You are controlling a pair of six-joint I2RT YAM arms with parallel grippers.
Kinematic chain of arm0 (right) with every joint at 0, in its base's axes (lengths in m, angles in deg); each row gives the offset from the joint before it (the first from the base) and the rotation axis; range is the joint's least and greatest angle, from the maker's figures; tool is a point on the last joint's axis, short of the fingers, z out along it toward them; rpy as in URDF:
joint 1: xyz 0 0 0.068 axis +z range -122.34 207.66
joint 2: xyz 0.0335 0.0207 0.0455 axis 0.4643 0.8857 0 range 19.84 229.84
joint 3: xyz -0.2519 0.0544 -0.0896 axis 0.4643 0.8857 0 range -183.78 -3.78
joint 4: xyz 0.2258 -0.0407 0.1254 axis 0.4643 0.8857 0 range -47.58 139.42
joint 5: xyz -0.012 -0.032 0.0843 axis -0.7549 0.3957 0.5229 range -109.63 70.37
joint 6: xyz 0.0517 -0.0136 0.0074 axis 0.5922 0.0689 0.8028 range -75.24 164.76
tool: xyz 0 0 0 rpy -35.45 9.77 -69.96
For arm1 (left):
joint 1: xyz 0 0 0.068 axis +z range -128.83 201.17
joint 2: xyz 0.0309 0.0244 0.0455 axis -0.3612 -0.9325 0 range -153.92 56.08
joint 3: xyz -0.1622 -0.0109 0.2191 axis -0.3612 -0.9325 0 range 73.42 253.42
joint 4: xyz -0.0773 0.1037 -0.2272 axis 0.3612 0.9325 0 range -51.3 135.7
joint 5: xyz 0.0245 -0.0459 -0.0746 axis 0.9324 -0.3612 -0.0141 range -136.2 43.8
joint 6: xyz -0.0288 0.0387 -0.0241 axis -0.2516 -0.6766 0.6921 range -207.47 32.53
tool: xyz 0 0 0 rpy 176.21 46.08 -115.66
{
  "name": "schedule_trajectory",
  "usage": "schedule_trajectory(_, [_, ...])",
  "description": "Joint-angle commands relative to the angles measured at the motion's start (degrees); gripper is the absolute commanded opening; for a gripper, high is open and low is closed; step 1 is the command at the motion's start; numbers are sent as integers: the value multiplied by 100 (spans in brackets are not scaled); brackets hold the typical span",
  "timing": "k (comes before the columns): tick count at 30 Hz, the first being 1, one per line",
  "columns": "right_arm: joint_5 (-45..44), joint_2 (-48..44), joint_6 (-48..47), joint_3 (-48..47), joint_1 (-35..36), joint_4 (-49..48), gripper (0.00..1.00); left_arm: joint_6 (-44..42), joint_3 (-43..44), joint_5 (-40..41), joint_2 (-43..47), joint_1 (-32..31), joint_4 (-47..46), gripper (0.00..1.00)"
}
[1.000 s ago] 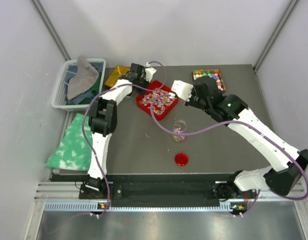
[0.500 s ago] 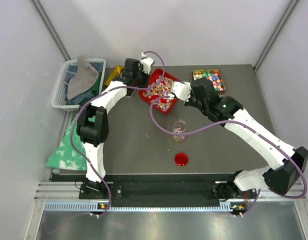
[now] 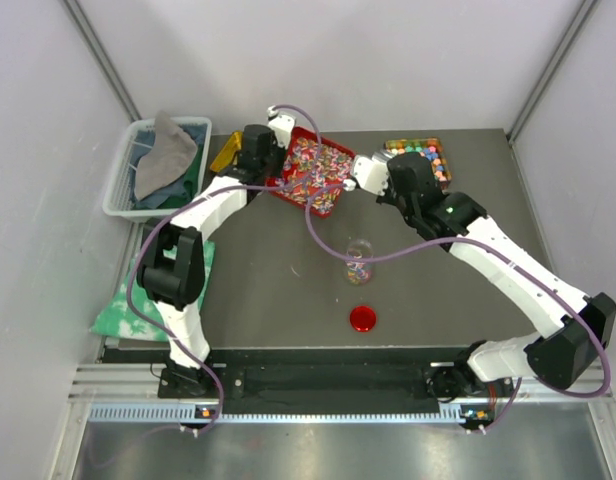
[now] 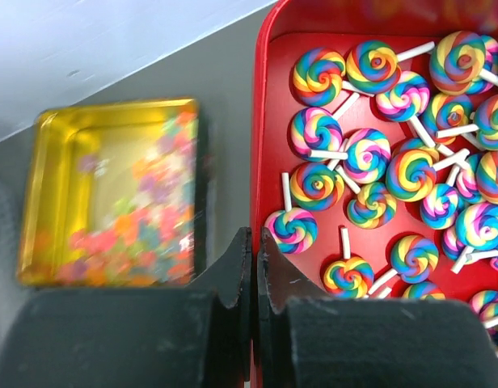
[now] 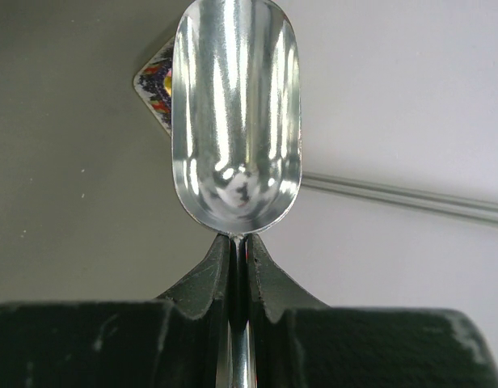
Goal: Pack the candies
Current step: Adjust the storage box at the center of the board.
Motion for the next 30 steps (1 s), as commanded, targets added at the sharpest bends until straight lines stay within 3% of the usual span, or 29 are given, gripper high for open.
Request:
schedule_trajectory(1, [-159,28,47,-413,-58,-294,0,-439,-235,1269,425,-233,-1630,0])
schedule_trajectory(4, [-186,90,3,-422,-58,-311,0,-809,-517,1684,443,-382,-2167,0])
schedule_trajectory(6, [-203,116,3,-448,-58,-302,0,-730,-570,1518,469,-383,-2150,0])
schedule_trajectory(16, [-230,160,47,-457,-49,-285,0,-1090,-667,2368,443,-558,-2607,0])
schedule_trajectory(19, [-238,151,64,-422,-58,-267,0,-1117,-641,2264,434,-567,-2511,0])
schedule_trajectory(21, [-212,143,82,-404,-58,-232,0,-994,-597,1993,443,-541,-2319,0])
schedule_trajectory(22, [-221,134,82,-387,-58,-240,0,-837,-553,1461,495,-497,-2143,0])
schedule_trajectory(28, [-19,81,82,-413,-49,-39,0,-591,-351,735,469,-471,-1457,0])
schedule_trajectory(30, [60,72,82,-413,-58,32,0,-214,-263,-1051,539,-165,-1115,0])
